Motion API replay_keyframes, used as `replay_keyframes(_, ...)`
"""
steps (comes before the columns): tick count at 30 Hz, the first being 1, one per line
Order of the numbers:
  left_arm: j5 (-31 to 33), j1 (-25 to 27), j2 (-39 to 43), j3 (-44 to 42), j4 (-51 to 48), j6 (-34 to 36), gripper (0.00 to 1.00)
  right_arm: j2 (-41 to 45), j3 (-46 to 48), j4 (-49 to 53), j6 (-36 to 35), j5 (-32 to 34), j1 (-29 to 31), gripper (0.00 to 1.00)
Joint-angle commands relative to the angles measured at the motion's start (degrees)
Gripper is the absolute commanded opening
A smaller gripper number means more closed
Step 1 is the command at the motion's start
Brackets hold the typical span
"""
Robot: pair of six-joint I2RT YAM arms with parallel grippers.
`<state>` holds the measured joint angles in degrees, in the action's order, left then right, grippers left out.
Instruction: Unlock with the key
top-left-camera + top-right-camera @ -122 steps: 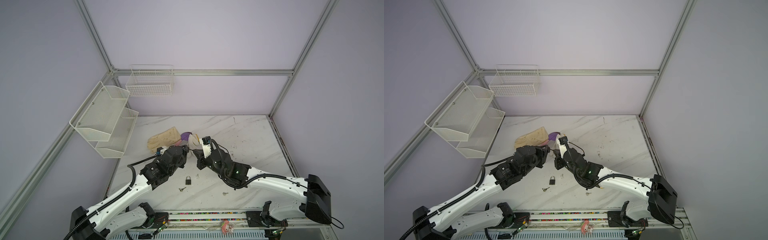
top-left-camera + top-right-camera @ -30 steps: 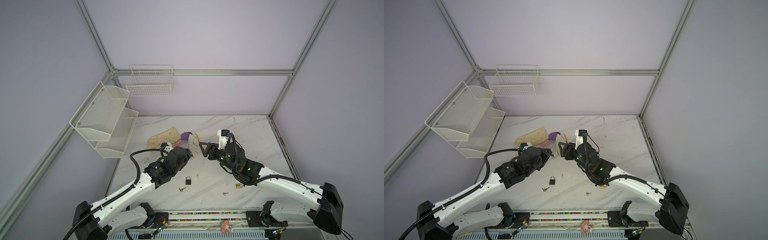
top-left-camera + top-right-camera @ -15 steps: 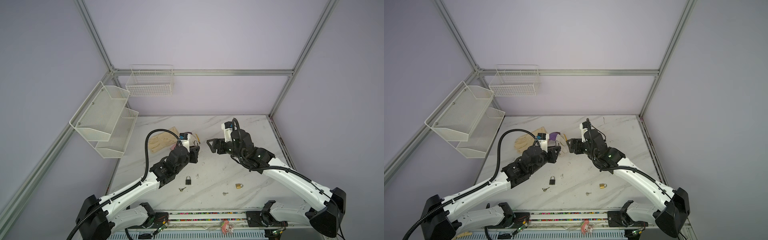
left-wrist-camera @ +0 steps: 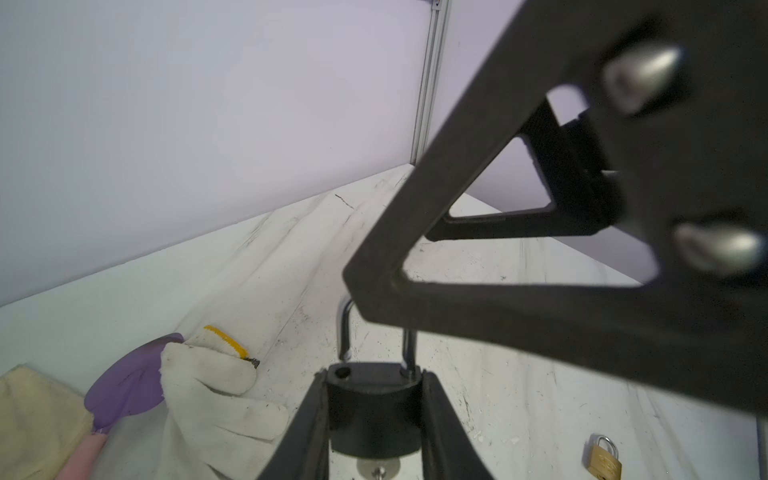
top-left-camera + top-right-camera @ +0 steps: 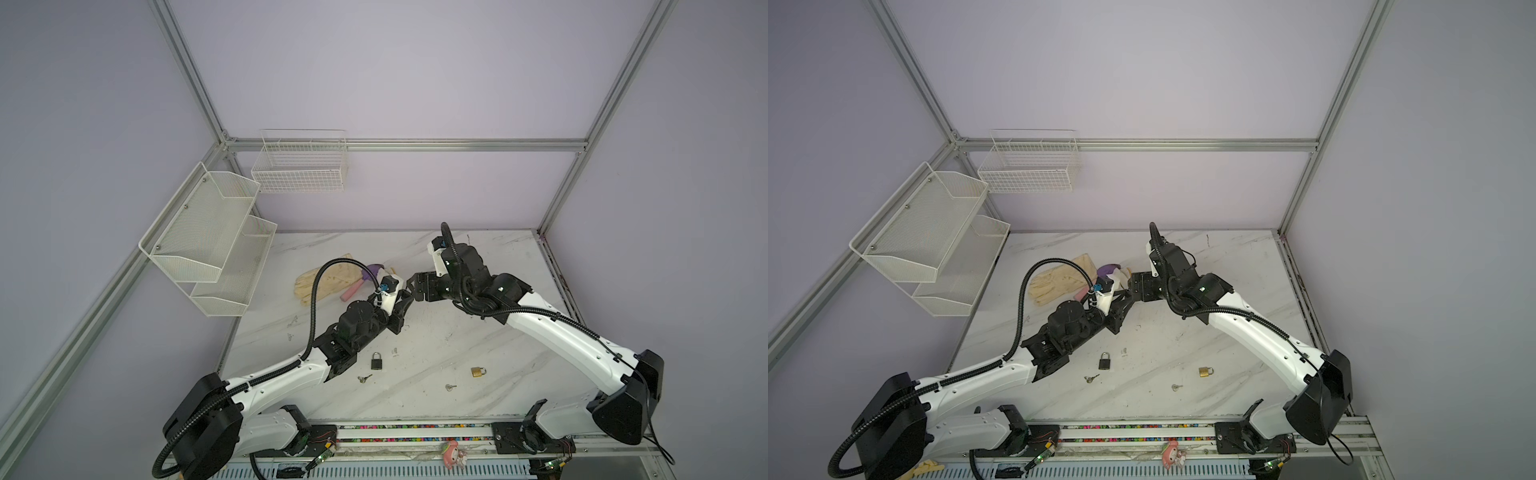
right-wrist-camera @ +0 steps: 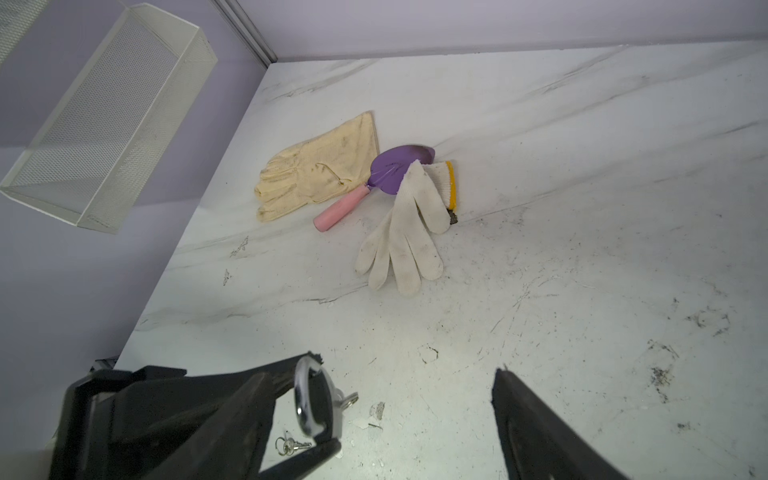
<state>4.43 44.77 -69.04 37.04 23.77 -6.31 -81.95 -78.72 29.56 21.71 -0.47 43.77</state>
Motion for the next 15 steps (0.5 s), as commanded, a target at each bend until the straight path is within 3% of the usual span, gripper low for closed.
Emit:
replay_keyframes(1,-1.2,0.1,0.1,-1.8,5.9,2.6,0.00,-1.5,-3.7,4.3,-2.3,4.6,-0.1,0.85)
replay_keyframes(4,-1.2,0.1,-0.2,-1.9,5.8,2.9,0.00,-3.0,-6.3,7.4,-2.9,8.9,-0.1,0.86)
replay_keyframes(10,-0.8,0.2,-0.2,-1.4,4.4,3.6,0.00,-4.5,-8.2,11.6,-4.4,10.6,-0.7,0.86)
replay_keyframes(15,-2.0,0.2,-0.3,-1.2,4.4,4.9,0.00,-4.3,-9.1,13.8,-6.3,5.4,-2.0,0.87)
